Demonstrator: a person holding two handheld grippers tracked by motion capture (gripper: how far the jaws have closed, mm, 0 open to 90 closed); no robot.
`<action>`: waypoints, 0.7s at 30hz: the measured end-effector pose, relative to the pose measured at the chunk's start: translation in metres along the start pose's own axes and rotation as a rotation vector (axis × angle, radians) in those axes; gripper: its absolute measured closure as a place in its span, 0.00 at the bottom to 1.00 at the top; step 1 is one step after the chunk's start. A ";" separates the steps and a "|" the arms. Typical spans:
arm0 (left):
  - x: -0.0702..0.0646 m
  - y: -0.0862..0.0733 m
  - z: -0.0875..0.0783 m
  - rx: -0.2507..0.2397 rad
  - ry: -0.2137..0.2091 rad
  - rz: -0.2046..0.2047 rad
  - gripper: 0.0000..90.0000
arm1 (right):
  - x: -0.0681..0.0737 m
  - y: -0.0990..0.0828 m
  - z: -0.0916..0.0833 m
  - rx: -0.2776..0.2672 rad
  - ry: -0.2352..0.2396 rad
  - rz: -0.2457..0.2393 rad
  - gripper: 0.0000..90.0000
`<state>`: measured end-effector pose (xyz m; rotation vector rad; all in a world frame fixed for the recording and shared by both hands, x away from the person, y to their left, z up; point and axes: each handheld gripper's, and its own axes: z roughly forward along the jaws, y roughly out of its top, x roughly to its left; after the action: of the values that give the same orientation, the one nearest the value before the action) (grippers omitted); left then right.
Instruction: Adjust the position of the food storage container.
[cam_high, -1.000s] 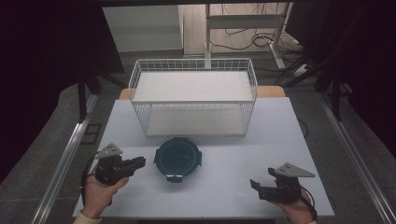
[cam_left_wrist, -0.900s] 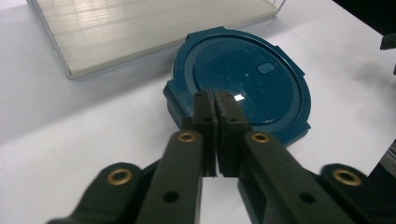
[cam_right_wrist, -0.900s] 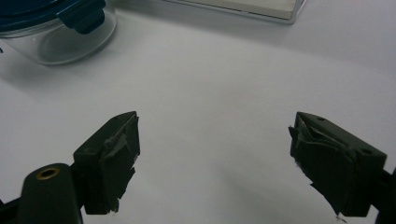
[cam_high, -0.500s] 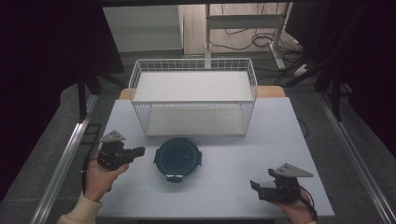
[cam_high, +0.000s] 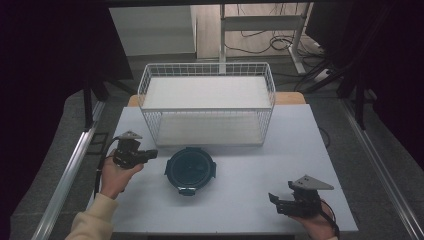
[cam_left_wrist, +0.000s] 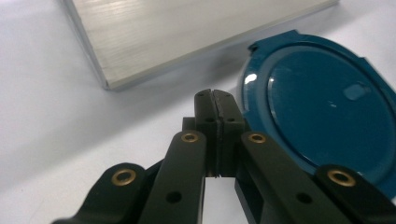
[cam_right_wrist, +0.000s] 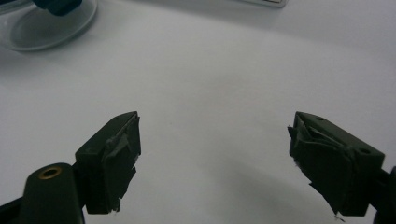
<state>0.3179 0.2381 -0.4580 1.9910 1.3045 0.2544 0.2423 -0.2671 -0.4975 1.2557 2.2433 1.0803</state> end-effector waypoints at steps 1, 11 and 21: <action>0.002 0.001 0.003 0.004 0.003 -0.005 1.00 | 0.000 0.000 0.000 0.001 0.000 0.000 0.18; 0.001 0.003 0.028 0.071 0.010 0.017 1.00 | -0.001 0.000 -0.003 -0.013 -0.015 0.007 0.19; -0.010 0.002 0.044 0.107 -0.007 0.054 1.00 | -0.008 0.002 -0.009 -0.035 -0.033 0.030 0.19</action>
<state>0.3378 0.2082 -0.4859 2.1171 1.2857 0.2065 0.2425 -0.2773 -0.4907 1.2872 2.1787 1.0970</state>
